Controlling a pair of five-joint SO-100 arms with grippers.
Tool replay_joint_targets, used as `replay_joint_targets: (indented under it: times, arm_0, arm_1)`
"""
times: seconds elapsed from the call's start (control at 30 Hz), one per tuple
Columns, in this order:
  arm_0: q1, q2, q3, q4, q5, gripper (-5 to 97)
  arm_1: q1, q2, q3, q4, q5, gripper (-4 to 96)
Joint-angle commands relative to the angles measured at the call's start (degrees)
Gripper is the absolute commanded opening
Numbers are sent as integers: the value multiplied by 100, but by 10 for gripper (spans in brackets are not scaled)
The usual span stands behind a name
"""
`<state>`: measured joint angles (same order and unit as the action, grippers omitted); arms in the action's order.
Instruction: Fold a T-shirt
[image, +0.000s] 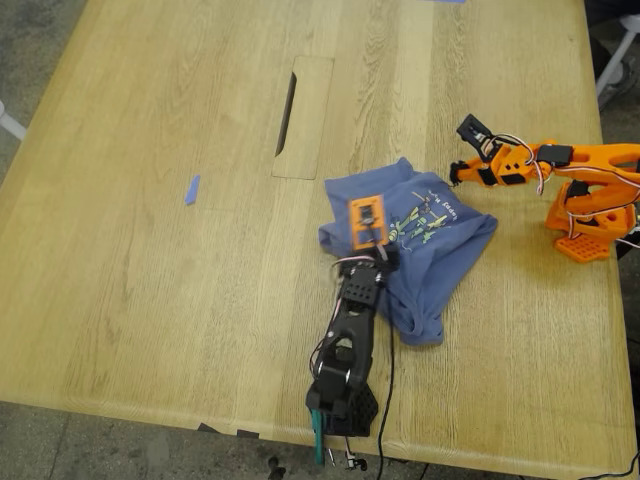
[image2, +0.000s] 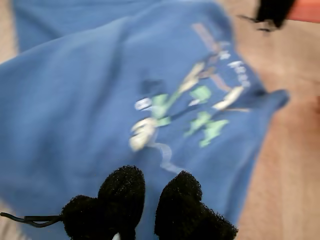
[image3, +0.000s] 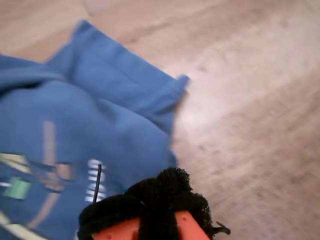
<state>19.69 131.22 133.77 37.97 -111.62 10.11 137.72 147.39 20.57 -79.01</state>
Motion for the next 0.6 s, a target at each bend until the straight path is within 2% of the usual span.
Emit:
replay_joint_targets:
  times: [0.0, 0.17, 0.3, 0.43, 0.57]
  arm_0:
    - [475, -817, -1380, -501, 9, 104]
    - [650, -2268, -2215, -1169, -26, 98]
    - [378, -2707, -2013, -1380, -44, 98]
    - [-123, -2347, -1178, -1450, -35, 98]
    - [-659, -1274, -53, -1283, -18, 98]
  arm_1:
    - [-431, -281, -642, 9, -26, -1]
    - [-1107, -1230, -826, -545, 26, -1]
    - [-1230, -1872, -633, -1081, 70, -1]
    - [-888, -2118, -255, -1441, 79, -1]
    - [-316, -1881, 229, -1512, 70, -1]
